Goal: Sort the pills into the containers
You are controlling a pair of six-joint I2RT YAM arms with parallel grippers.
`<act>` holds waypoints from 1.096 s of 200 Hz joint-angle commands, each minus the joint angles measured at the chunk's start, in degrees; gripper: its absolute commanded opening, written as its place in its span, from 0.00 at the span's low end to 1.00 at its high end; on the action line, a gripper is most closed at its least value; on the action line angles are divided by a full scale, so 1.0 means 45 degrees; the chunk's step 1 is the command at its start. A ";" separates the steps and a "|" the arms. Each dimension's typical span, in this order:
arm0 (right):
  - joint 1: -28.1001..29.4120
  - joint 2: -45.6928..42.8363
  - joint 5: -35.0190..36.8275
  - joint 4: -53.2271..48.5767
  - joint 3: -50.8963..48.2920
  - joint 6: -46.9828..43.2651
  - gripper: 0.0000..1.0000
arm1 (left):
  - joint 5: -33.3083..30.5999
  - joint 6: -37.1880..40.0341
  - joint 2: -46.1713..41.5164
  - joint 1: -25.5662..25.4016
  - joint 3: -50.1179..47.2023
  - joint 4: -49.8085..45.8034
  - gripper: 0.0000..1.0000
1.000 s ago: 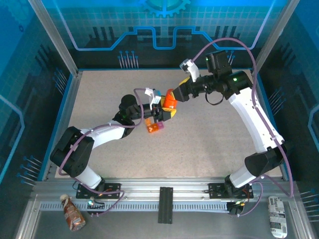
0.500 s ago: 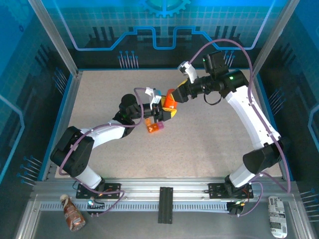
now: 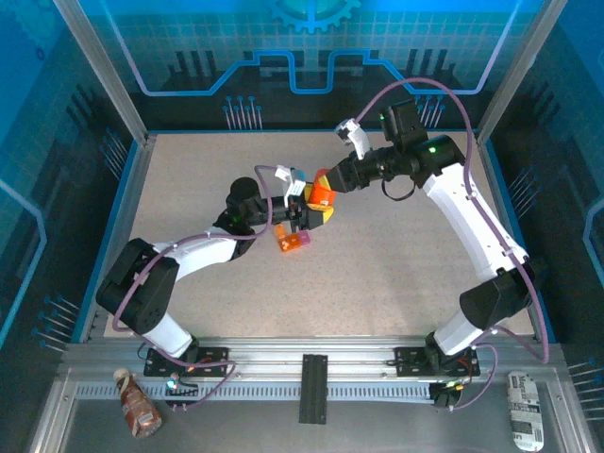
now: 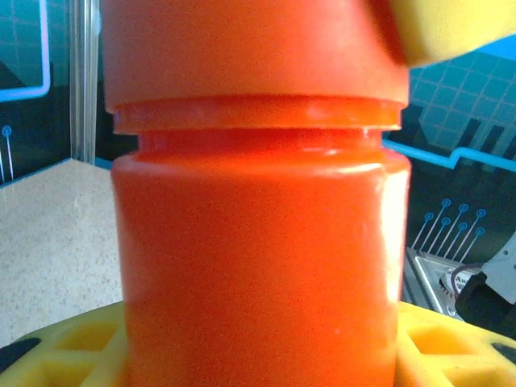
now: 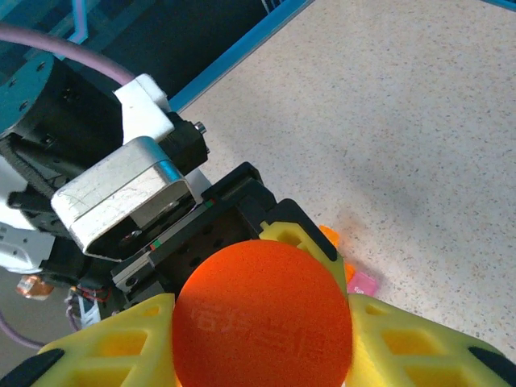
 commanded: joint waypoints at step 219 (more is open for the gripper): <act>-0.1297 -0.0479 -0.1430 -0.0828 0.1277 -0.0774 0.78 | 0.0305 0.0374 0.0168 -0.0085 0.0695 0.0554 0.00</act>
